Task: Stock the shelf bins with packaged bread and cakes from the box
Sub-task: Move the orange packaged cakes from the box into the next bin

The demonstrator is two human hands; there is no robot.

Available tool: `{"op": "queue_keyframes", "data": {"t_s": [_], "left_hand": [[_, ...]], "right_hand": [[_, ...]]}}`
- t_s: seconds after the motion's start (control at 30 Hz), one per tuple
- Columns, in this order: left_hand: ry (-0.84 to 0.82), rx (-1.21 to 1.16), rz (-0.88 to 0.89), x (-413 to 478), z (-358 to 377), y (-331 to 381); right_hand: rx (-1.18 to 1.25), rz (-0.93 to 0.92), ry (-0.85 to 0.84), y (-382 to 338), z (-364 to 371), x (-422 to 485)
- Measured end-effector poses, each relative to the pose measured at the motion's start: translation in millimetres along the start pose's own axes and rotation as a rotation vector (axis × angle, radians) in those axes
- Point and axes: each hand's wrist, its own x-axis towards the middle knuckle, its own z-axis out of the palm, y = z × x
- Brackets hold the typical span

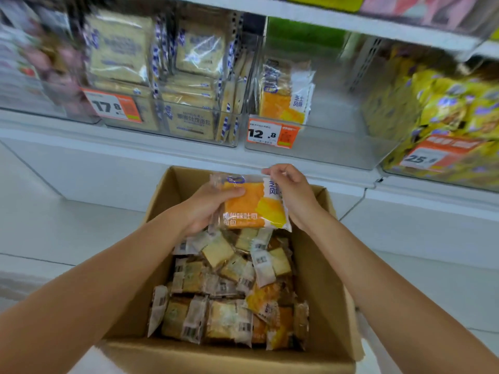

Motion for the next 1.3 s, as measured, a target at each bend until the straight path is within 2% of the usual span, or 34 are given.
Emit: {"op": "queue_keyframes", "data": {"t_s": [0.1, 0.17, 0.27, 0.4, 0.47, 0.57, 0.63, 0.7, 0.73, 0.83, 0.9, 1.03, 1.3], "left_hand": [[0.013, 0.010, 0.067, -2.4, 3.3, 26.0], [0.002, 0.030, 0.126, 1.1, 7.0, 51.9], [0.069, 0.213, 0.265, 10.7, 21.6, 96.9], [0.275, 0.486, 0.522, 35.0, 45.4, 156.9], [0.285, 0.616, 0.593, 55.0, 46.9, 179.4], [0.226, 0.729, 0.577, 88.6, 39.2, 200.5], [0.265, 0.940, 0.522, 109.9, 32.4, 205.2], [0.341, 1.198, 0.494, 125.6, 24.5, 203.4], [0.354, 1.235, 0.510, 131.4, 18.6, 199.3], [0.349, 1.023, 0.628, 141.7, 3.7, 184.9], [0.378, 0.874, 0.634, 141.4, 0.2, 179.6], [0.393, 0.789, 0.611, 143.8, -0.1, 174.7], [0.396, 0.718, 0.631, 141.3, 1.9, 171.9]], "right_hand": [[-0.128, 0.013, -0.185, -20.5, -12.6, 1.5], [-0.148, -0.022, -0.249, -38.6, -23.8, 5.4], [-0.131, -0.129, -0.198, -71.0, -40.3, 21.2], [-0.192, -0.355, 0.016, -109.7, -60.0, 54.8], [-0.241, -0.423, 0.097, -119.7, -73.8, 78.4], [-0.298, -0.472, 0.122, -122.0, -86.0, 114.1], [-0.374, -0.449, 0.111, -113.5, -84.7, 135.0], [-0.588, -0.431, 0.074, -95.0, -84.0, 158.1], [-0.740, -0.416, 0.052, -85.4, -85.2, 166.4], [-1.134, -0.384, 0.083, -72.8, -95.9, 183.0], [-1.322, -0.436, 0.012, -74.0, -97.6, 187.5], [-1.492, -0.494, -0.124, -71.9, -91.4, 195.8], [-1.586, -0.720, -0.044, -73.8, -61.0, 215.7]]}}
